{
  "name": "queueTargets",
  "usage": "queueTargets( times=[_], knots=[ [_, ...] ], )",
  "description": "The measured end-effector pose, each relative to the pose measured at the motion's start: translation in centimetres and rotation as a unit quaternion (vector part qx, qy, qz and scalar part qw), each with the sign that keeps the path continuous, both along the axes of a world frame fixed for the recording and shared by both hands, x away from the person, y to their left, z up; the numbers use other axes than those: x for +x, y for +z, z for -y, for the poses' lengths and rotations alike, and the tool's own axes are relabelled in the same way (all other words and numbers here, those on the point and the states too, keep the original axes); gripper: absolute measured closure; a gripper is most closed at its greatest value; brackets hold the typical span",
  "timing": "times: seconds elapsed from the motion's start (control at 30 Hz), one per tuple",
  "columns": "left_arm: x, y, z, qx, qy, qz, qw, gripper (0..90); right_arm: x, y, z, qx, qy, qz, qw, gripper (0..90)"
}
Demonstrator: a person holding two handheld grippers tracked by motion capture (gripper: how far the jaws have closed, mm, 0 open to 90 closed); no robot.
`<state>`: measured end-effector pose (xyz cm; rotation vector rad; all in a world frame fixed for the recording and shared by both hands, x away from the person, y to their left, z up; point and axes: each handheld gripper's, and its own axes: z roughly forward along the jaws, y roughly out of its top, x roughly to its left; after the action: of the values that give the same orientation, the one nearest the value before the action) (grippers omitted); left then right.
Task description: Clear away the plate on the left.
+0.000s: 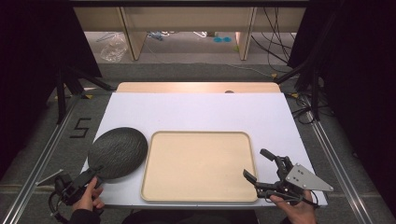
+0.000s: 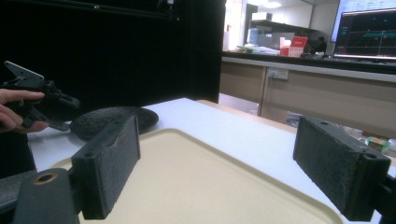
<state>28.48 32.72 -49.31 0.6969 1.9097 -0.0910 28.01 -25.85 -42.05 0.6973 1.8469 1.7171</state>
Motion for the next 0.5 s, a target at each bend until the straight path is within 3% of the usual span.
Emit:
queueTargets(
  times=[0.5],
  knots=[
    [0.87, -0.65, 0.14, -0.024, -0.006, -0.012, 0.9996, 27.2, 0.03, -0.02, -0.01, 0.0, 0.0, -0.001, 1.0, 15.8]
  ],
)
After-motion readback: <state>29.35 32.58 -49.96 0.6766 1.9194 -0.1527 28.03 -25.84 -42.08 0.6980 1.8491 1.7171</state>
